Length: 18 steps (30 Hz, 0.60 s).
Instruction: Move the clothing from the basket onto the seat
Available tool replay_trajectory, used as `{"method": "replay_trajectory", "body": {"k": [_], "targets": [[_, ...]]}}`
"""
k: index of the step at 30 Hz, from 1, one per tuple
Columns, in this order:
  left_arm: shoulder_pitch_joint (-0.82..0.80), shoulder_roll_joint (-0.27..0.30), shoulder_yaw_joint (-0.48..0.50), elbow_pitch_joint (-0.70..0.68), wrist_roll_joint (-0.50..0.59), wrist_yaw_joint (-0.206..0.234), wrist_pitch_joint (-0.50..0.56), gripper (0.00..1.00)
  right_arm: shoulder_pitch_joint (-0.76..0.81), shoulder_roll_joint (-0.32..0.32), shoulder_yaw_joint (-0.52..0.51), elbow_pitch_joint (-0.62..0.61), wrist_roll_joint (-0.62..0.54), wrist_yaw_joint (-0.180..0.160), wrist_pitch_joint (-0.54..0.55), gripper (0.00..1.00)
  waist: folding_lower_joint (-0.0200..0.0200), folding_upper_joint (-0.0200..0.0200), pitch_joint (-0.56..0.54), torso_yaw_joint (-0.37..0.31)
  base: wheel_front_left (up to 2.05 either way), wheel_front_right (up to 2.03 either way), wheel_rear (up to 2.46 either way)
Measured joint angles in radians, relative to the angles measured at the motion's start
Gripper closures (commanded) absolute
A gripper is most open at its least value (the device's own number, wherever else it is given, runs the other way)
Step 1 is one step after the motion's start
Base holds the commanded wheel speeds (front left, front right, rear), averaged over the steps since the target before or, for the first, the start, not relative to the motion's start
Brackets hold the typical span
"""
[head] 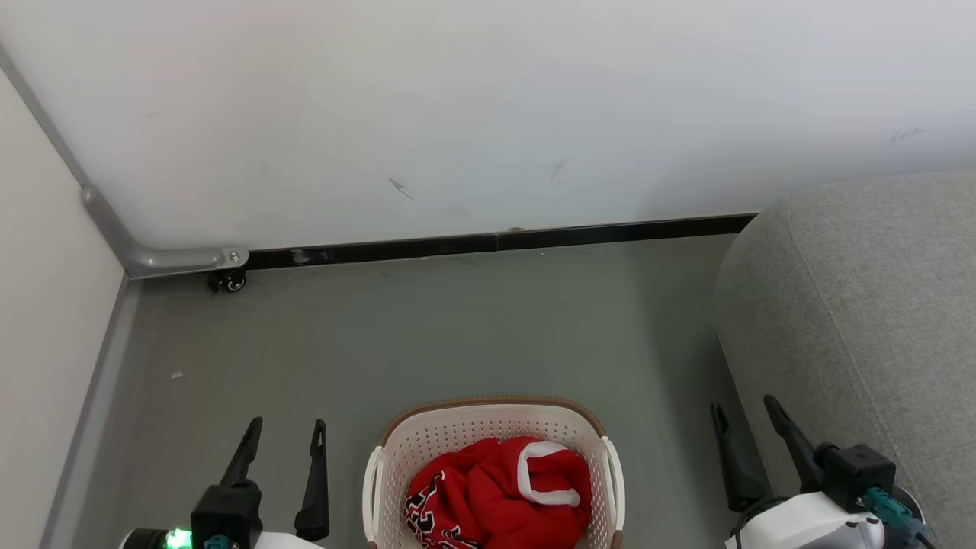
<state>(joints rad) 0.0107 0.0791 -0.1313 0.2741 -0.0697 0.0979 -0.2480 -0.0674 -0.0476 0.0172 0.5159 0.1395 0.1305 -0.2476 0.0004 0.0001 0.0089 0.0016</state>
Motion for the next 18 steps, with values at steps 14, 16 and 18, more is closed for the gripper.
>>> {"method": "replay_trajectory", "body": {"k": [14, 16, 18], "targets": [[-0.001, -0.001, 0.002, -0.008, 0.000, -0.001, 0.000, 0.00, -0.011, 0.000, 0.010, -0.009, 0.010, 0.000, 0.000, 0.00, 0.0000, -0.0001, 0.020, -0.002, 0.00, 0.00, 0.00], [-0.001, 0.000, 0.002, -0.008, 0.000, -0.002, 0.000, 0.00, -0.015, 0.000, 0.010, -0.010, 0.010, 0.000, 0.000, 0.00, -0.0001, -0.0001, 0.023, -0.002, 0.00, 0.00, 0.00], [-0.002, 0.000, 0.001, -0.008, 0.002, -0.002, 0.000, 0.00, -0.016, 0.000, 0.010, -0.010, 0.010, 0.000, 0.000, 0.00, -0.0001, 0.0000, 0.027, -0.003, 0.00, 0.00, 0.00]]}}
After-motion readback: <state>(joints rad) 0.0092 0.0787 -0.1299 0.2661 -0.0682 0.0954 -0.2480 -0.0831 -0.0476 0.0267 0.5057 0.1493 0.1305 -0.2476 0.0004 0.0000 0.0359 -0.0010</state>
